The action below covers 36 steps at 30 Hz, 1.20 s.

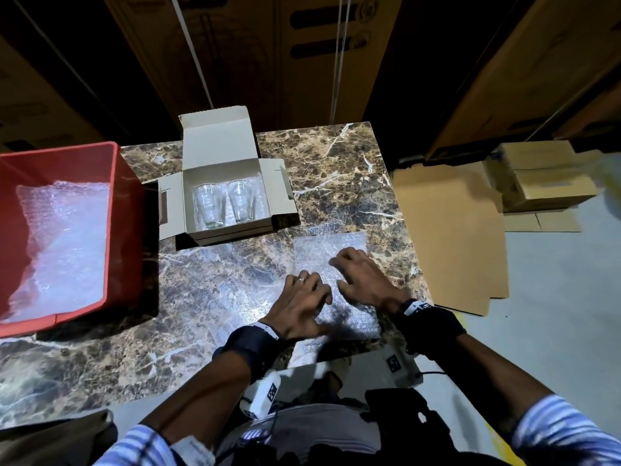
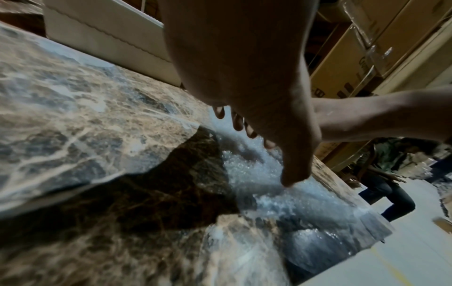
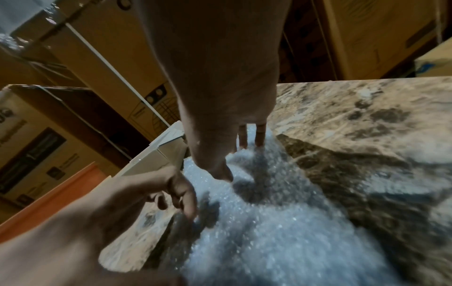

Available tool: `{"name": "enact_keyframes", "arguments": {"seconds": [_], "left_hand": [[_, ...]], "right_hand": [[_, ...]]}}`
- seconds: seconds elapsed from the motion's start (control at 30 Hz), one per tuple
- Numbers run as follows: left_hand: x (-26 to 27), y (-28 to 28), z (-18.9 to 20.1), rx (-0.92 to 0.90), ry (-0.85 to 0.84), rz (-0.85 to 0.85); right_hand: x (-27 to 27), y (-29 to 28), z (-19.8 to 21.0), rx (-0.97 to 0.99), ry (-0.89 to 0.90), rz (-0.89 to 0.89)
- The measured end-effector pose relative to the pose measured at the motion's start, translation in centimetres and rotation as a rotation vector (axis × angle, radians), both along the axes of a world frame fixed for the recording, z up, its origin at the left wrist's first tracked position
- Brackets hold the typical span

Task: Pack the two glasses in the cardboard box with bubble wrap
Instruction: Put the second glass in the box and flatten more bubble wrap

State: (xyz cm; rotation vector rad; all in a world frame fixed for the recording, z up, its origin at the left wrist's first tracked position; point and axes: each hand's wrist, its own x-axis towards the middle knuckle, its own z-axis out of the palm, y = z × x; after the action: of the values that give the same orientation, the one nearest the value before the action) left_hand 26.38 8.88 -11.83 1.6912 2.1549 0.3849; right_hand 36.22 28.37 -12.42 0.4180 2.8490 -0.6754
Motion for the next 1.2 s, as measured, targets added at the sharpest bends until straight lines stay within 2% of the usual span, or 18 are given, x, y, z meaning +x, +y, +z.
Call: {"name": "enact_keyframes", "arguments": {"seconds": [0.2,0.37,0.5,0.67,0.73,0.83,0.97,1.03,1.2], "left_hand": [[0.6,-0.7,-0.7,-0.067,-0.093,-0.153],[0.8,-0.4,0.4,-0.148,-0.031,-0.194],[1.0,-0.4,1.4,-0.198,-0.099,-0.137],[0.8,-0.7,3.0,-0.084,-0.256,0.082],[0.6,-0.6,3.3,-0.077,-0.361,0.191],[0.1,-0.2,3.5,-0.055,-0.525,0.311],[-0.5,0.5,3.9,0.053,-0.721,0.499],[-0.8,0.6,4.1,0.114,-0.788,0.608],[-0.6,1.1,5.1,0.217,-1.000,0.701]], "right_hand": [[0.4,0.2,0.8,-0.188,0.066,-0.046],[0.9,-0.1,2.1,-0.280,0.104,-0.093],[1.8,-0.6,3.7,-0.434,0.028,-0.077],[3.1,-1.0,4.6,-0.794,-0.184,-0.152],[3.4,-0.6,5.0,-0.786,-0.235,-0.135],[3.7,0.0,5.1,-0.645,-0.296,-0.094],[3.4,1.0,4.9,-0.438,-0.233,-0.106],[3.2,1.4,5.4,-0.469,-0.169,-0.178],[2.2,2.0,5.8,-0.527,0.004,-0.324]]}}
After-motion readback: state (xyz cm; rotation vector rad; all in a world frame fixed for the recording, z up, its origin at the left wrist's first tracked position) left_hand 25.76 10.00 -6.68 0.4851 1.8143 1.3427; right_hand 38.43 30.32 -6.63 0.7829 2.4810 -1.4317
